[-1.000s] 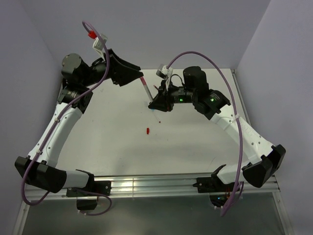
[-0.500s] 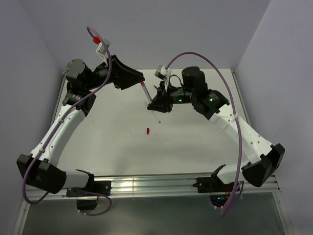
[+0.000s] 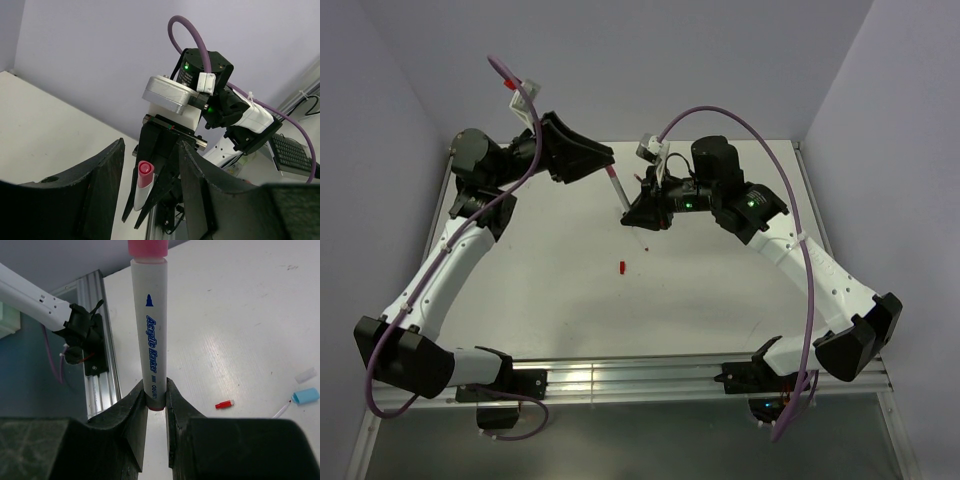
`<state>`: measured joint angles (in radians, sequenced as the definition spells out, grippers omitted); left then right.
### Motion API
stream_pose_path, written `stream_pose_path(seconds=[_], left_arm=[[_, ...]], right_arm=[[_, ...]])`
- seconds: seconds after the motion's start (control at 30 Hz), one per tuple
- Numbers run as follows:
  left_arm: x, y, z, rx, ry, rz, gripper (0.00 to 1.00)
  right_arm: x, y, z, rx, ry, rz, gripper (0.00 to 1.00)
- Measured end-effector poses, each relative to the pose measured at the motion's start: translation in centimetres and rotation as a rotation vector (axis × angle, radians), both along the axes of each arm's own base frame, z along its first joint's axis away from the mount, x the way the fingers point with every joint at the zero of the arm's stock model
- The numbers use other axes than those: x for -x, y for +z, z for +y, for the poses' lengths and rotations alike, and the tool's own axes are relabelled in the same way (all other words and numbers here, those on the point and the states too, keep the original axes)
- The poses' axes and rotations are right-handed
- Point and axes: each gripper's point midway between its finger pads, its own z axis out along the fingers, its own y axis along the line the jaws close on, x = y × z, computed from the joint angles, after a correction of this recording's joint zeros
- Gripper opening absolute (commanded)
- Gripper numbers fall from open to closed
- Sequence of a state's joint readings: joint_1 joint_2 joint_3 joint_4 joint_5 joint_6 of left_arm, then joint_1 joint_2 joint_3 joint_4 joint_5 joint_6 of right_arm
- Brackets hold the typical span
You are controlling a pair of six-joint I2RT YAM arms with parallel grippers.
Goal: Insert the pens into the pen caps
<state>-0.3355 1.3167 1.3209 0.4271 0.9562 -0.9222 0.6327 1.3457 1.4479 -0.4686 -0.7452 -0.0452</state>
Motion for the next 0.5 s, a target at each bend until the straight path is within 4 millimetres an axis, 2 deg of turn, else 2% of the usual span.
stream_pose_path(seconds=[0.27, 0.5], left_arm=[[-0.01, -0.75, -0.09, 0.003, -0.008, 0.03, 0.53], [0.24, -0.97, -0.3, 0.003, -0.021, 0.037, 0.42]], right_arm=[[0.04, 0.01, 0.02, -0.001, 0.001, 0.003, 0.0], [0.06, 0.0, 0.03, -0.001, 0.002, 0.003, 0.0]])
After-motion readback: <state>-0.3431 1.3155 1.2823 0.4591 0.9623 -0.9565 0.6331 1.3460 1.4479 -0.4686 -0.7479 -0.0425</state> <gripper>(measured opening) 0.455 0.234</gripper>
